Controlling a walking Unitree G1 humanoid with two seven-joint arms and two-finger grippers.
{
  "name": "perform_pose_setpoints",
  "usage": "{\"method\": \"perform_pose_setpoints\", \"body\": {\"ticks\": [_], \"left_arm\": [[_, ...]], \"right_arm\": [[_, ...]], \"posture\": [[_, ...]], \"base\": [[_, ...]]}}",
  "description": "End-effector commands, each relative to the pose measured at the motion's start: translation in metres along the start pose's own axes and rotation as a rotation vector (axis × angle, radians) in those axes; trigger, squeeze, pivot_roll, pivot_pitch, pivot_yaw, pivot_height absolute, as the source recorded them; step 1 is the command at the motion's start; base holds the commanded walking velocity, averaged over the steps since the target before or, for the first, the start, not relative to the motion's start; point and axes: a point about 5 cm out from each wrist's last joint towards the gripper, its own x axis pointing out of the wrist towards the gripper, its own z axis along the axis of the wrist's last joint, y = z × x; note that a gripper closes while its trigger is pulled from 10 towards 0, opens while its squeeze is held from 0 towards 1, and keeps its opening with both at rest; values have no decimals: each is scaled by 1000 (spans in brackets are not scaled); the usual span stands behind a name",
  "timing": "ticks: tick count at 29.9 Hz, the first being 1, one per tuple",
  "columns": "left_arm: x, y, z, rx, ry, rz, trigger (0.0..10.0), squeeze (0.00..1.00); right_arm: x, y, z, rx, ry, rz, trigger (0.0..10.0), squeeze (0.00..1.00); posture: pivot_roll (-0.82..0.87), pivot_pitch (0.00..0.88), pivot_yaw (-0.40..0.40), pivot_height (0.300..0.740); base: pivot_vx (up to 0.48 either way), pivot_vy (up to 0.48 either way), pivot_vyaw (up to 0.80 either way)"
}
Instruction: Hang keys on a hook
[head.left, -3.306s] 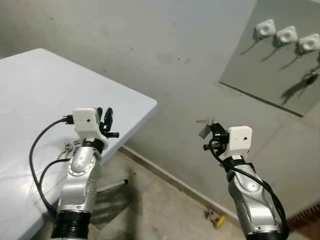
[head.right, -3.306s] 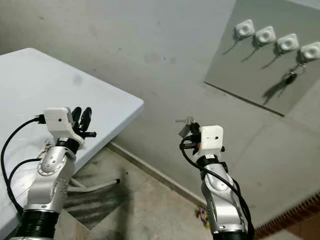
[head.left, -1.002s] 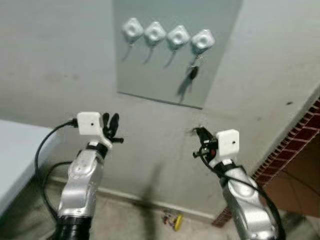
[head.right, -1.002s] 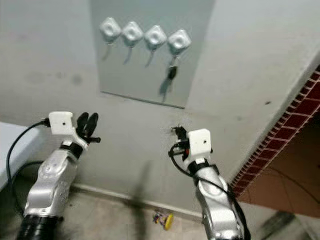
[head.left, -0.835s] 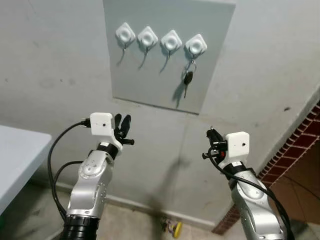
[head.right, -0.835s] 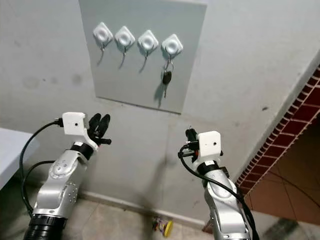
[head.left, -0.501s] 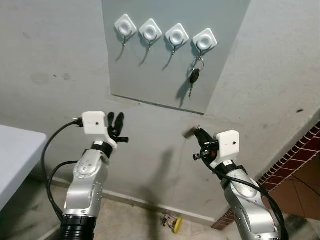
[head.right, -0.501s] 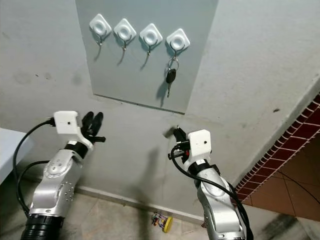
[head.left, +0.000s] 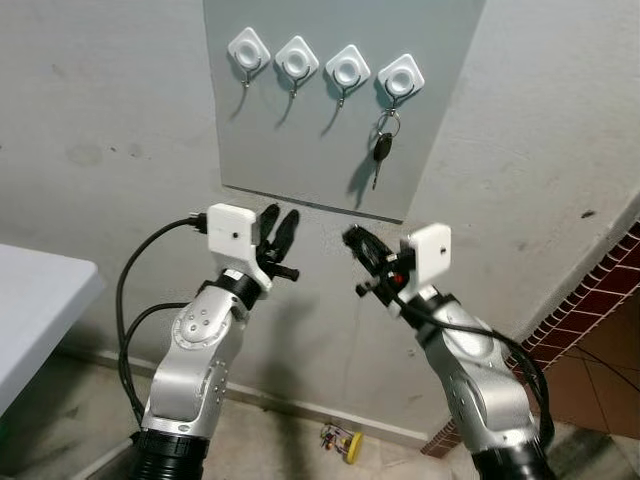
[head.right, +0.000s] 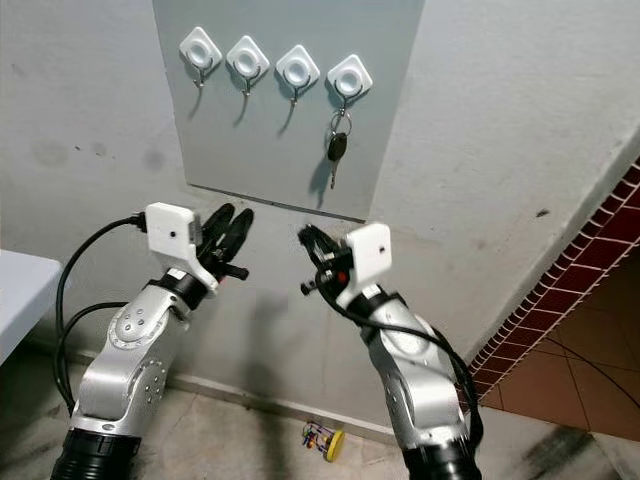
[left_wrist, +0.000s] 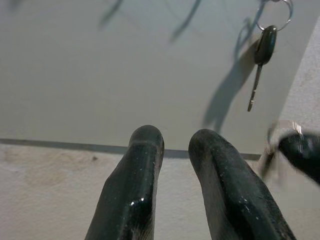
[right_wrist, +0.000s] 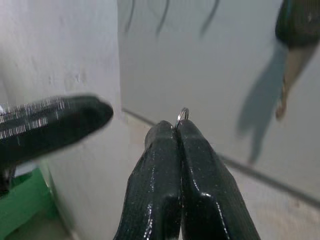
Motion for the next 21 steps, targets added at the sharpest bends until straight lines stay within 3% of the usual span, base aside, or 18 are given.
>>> {"method": "perform_pose_setpoints", "body": {"ticks": [1,10,21], "left_arm": [[3,-2,10,14,-23,-17,10000,0],[8,6,20,51,-47,-5,10000,0],[9,8,22,57,-55,6,10000,0]], "right_arm": [[4,-3,1,5,2,10,10000,0],[31,-7,21,-26,-54,60,10000,0],[49,-16,45,-19,-136,77,10000,0]], "posture": [[-30,35,-73,740],[-28,38,-79,740],[-20,36,-91,740]], "base": [[0,0,0],[0,0,0],[0,0,0]]}}
